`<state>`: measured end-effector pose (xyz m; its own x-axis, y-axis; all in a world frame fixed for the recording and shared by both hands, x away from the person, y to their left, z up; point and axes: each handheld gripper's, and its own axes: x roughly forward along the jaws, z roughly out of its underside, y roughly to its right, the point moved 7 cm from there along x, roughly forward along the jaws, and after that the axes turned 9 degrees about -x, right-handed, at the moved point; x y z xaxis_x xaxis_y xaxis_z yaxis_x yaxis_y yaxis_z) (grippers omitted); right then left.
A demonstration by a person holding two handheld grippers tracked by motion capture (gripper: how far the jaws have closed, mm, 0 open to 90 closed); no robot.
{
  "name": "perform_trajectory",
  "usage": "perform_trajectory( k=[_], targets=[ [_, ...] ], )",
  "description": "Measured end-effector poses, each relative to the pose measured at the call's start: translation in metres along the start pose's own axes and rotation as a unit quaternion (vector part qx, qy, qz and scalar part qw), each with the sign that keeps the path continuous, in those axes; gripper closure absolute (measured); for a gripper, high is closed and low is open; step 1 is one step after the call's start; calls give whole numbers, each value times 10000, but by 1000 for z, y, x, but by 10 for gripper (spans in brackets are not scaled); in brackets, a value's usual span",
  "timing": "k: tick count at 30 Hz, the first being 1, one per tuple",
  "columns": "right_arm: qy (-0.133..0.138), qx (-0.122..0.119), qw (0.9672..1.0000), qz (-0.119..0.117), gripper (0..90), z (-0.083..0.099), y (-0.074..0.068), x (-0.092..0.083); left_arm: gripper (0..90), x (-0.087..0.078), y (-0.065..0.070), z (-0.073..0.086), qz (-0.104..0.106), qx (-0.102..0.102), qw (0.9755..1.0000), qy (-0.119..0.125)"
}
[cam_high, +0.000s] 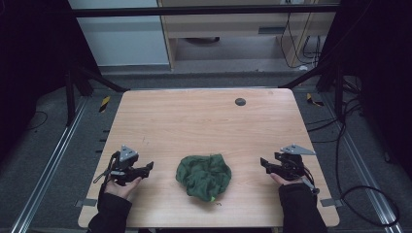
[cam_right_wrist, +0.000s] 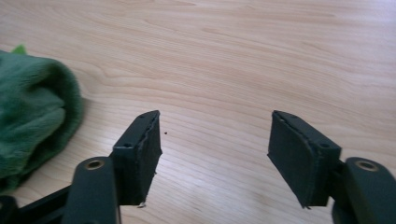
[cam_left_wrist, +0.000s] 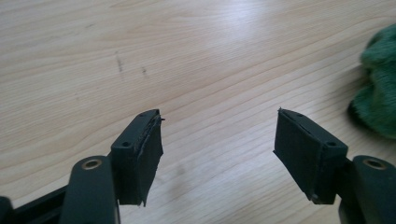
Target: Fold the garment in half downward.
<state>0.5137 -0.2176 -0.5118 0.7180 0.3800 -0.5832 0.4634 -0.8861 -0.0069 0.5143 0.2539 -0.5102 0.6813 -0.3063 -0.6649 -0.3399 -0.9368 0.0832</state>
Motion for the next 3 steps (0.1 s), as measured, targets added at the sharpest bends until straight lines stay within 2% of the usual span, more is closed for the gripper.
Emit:
perform_trajectory(
  k=[3],
  targets=[
    [-66, 29, 9999, 91, 301, 4, 7, -1, 290, 0, -9, 1, -84, -103, 9999, 9]
  ],
)
